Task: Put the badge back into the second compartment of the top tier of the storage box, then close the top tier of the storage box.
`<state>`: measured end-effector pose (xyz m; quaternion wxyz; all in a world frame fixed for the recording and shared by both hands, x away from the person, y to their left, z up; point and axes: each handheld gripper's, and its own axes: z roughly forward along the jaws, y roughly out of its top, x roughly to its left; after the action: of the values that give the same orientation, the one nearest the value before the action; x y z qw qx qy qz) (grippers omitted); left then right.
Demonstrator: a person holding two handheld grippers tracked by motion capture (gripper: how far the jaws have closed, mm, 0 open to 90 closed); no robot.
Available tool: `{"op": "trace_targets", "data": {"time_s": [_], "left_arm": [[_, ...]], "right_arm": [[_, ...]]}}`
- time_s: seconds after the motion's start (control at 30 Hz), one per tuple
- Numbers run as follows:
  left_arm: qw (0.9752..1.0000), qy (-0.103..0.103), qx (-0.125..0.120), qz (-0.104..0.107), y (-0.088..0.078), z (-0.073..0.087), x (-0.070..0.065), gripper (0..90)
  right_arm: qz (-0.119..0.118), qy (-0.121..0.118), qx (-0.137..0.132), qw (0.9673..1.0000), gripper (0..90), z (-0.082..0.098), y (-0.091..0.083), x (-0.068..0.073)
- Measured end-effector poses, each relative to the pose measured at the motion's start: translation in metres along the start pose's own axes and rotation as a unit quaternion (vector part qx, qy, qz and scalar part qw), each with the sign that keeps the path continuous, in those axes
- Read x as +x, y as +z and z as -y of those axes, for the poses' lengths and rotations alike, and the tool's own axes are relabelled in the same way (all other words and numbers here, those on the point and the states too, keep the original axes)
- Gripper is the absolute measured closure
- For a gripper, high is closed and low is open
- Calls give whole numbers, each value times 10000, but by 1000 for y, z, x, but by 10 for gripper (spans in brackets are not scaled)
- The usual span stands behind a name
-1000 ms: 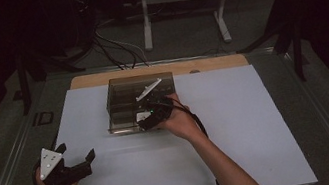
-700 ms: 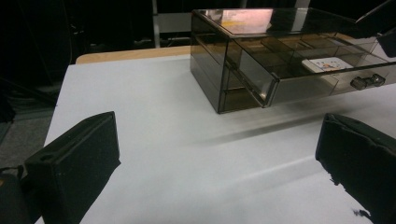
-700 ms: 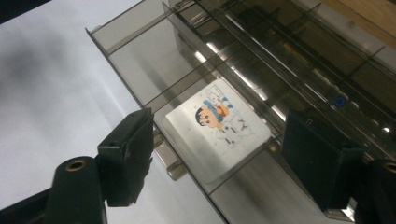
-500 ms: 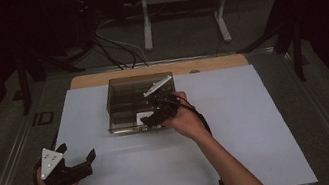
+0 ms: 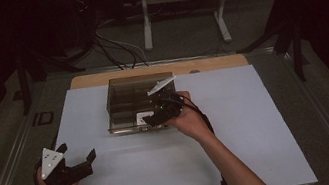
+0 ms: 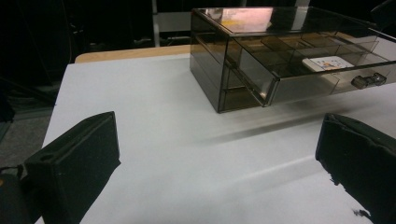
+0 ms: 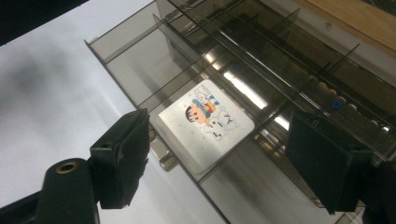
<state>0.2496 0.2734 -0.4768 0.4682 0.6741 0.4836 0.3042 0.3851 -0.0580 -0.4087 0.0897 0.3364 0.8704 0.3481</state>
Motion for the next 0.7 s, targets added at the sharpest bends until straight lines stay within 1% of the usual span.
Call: {"op": "trace_targets", "data": {"time_s": [0.23,0.57,0.7], "left_arm": [[10000,-7,-1,-9,0,0,1,12],[10000,-23,-18,-12,-1,0,1,12],[10000,-25,-16,-17,-1,0,1,12]], "right_arm": [[-4,-30,-16,10000,224,0,-1,1],[-63,-148,-38,9999,223,0,-2,8],[-85,-157,-62,9998,226,0,-3,10]]}}
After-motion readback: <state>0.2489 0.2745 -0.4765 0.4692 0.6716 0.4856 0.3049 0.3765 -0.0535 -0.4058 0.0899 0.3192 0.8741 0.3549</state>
